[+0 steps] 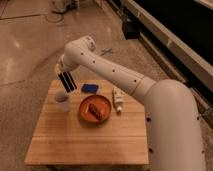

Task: Place the eraser in the ceramic cup

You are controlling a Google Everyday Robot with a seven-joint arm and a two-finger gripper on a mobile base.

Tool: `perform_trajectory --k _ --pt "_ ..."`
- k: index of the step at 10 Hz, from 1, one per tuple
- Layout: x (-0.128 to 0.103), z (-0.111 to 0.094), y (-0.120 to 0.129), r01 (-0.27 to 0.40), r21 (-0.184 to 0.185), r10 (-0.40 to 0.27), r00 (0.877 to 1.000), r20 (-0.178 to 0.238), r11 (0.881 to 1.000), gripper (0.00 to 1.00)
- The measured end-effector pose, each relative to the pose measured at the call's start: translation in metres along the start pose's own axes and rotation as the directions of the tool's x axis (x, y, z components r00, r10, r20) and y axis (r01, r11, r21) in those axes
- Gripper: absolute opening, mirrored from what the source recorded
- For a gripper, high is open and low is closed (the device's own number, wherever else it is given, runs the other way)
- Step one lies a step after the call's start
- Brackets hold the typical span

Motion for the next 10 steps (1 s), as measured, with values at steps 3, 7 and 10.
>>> perform_trajectory --k 3,7,10 --pt "-0.004 0.014 -0.016 0.019 0.036 -0.018 1.0 -0.016 0.999 0.0" --pt "-0.015 0.036 -0.021 0.021 0.06 -0.02 1.0 -0.021 0.998 0.0" --pt "-0.019 0.047 -0.027 0.009 0.085 -0.007 1.0 -0.028 0.996 0.22"
